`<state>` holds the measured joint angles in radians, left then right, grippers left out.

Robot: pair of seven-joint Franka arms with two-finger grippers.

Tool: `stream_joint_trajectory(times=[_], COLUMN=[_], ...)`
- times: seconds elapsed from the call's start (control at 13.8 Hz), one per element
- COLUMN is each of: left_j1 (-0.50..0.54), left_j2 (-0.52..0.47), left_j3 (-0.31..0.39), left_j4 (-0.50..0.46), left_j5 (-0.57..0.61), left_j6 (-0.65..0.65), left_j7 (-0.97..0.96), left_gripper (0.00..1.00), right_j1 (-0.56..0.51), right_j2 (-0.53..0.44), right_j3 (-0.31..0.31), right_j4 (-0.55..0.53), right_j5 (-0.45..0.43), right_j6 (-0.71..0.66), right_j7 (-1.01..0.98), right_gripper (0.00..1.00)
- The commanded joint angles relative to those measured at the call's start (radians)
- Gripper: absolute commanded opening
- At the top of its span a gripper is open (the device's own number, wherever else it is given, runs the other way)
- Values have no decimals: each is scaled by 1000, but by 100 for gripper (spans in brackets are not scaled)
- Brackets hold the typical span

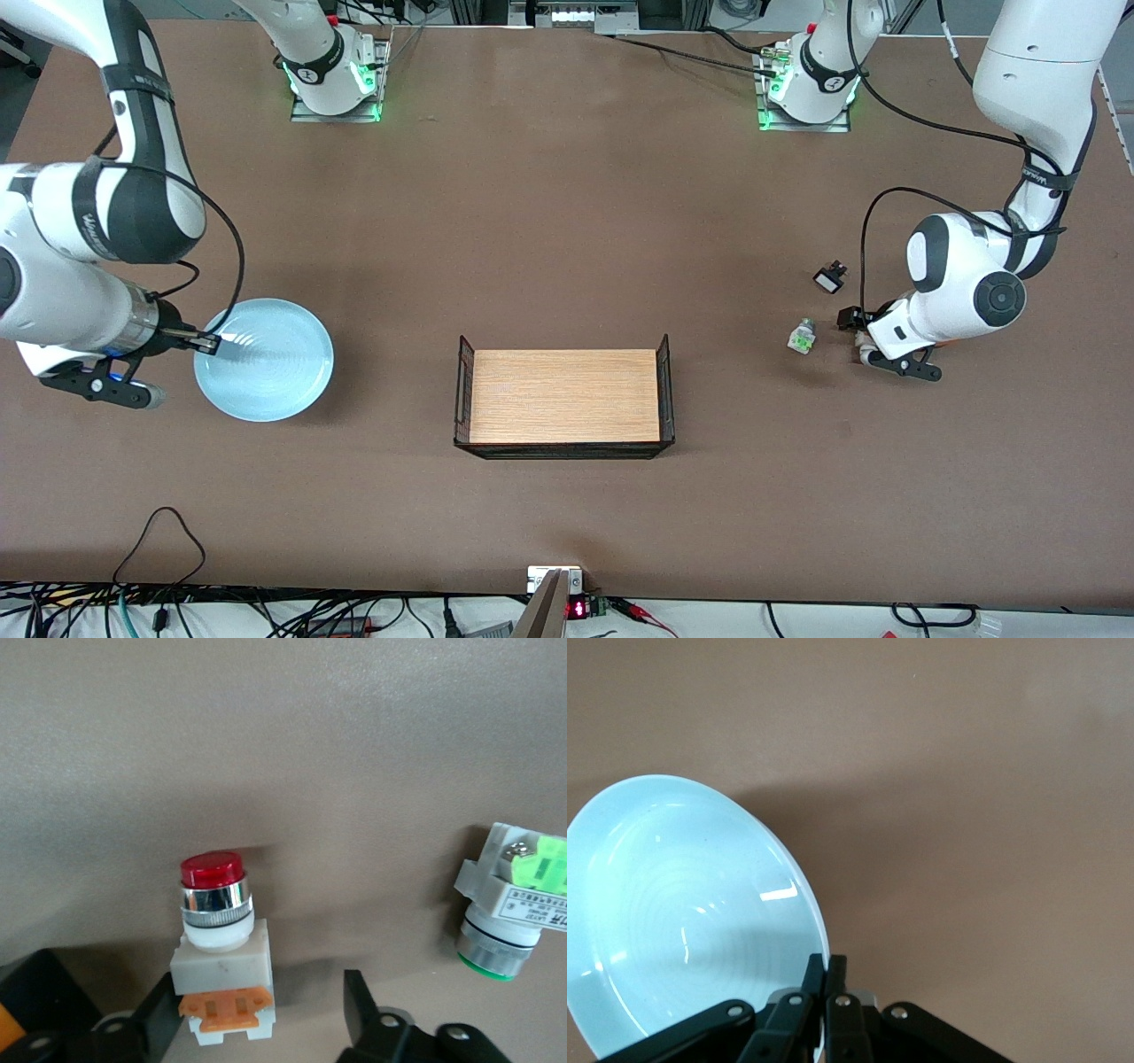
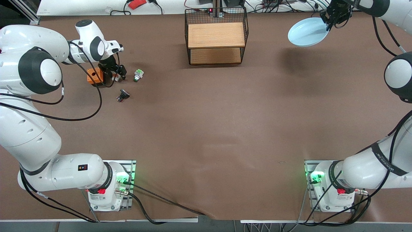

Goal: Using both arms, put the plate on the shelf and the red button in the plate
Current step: 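Lift the plate with the right gripper and carry it over the tray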

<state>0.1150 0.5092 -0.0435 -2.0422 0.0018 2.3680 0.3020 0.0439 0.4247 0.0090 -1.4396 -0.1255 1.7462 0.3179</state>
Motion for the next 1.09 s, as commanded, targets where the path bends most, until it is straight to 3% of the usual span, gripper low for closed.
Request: stream_joint_trajectory(times=[0.0,0.22,0.51,0.65,1.02], left_j1=[-2,-2,-2,-2,0], left_j2=[11,17,18,23,23], left_j3=[4,4,5,5,7], left_j4=[22,34,39,40,40], left_j5=[24,24,24,24,24], left_j6=[2,-6,-6,-6,-6], left_j7=[8,5,5,5,0], left_gripper=[77,73,55,50,34], right_j1=[-2,14,62,112,279], right_j2=[-12,-17,-35,-35,-35], right_j3=[32,37,40,40,37], right_j4=[117,166,217,222,252], right_j5=[4,3,10,67,76], right_j6=[-141,-229,-324,-323,-326], right_j7=[-49,-120,-100,33,347], right_gripper=[0,0,0,0,0])
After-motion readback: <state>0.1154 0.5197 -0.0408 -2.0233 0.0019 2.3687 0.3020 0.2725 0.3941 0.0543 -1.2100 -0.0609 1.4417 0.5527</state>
